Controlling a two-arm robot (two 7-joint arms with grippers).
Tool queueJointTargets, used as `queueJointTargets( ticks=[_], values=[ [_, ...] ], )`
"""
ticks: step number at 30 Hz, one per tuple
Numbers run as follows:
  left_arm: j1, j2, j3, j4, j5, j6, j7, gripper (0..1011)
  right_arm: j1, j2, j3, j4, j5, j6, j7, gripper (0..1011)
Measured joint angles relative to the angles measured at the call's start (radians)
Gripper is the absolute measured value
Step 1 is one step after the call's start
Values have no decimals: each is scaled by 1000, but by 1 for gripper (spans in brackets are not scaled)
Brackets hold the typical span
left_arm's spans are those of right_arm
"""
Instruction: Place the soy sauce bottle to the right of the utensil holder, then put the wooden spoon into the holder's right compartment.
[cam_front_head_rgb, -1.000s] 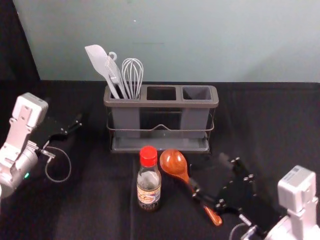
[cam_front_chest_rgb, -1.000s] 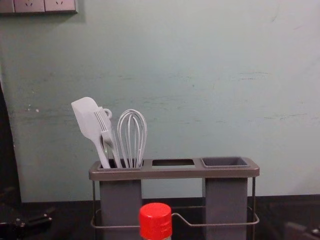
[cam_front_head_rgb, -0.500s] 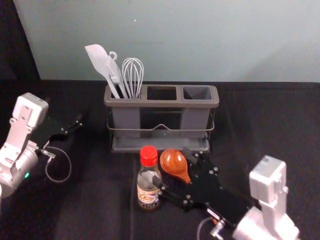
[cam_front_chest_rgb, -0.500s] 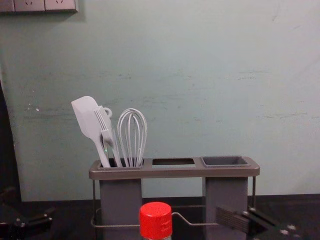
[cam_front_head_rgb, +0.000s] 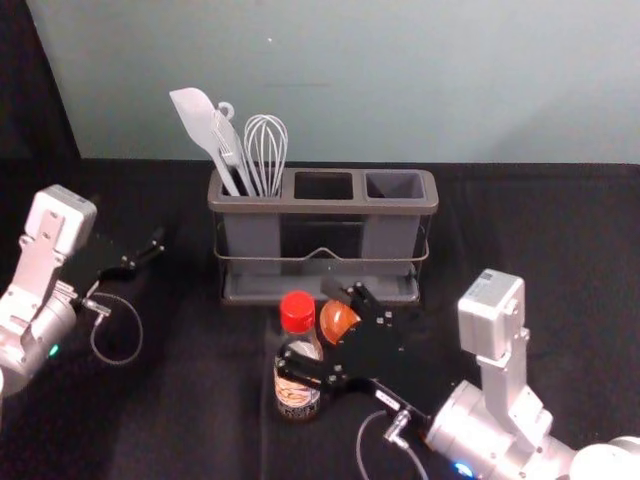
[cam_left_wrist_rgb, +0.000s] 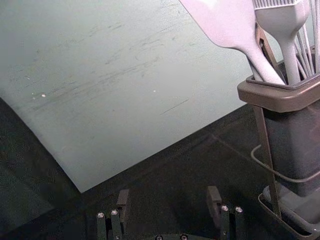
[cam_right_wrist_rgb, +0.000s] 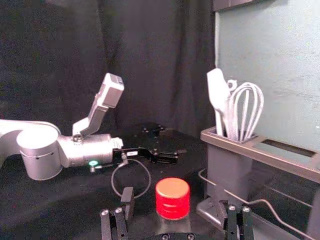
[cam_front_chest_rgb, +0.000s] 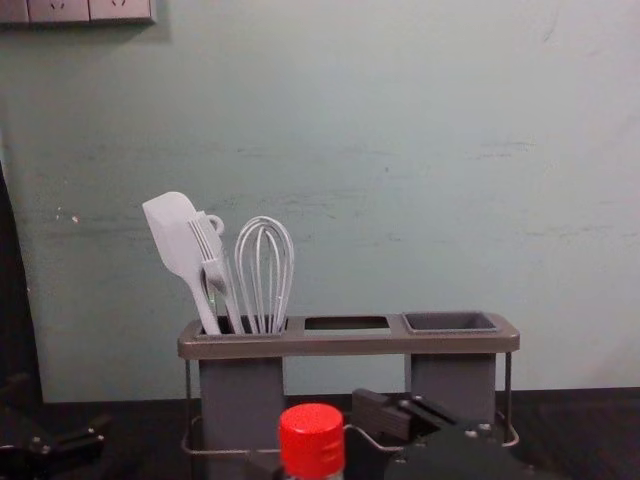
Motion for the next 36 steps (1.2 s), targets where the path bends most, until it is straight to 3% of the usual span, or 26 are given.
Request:
queueJointTargets(
  ticks=[15, 22, 35, 36],
  values=[
    [0, 0, 0, 0, 0, 0, 0, 1000, 21, -50, 4, 30, -40, 29, 37, 982],
    [0, 0, 0, 0, 0, 0, 0, 1000, 15, -64, 17, 31, -49, 35, 43, 821],
    [0, 0, 0, 0, 0, 0, 0, 1000, 1, -75, 36, 21, -60, 43, 47, 396],
    [0, 0, 0, 0, 0, 0, 0, 1000, -2, -75, 39, 16, -59, 45, 48, 396]
  ],
)
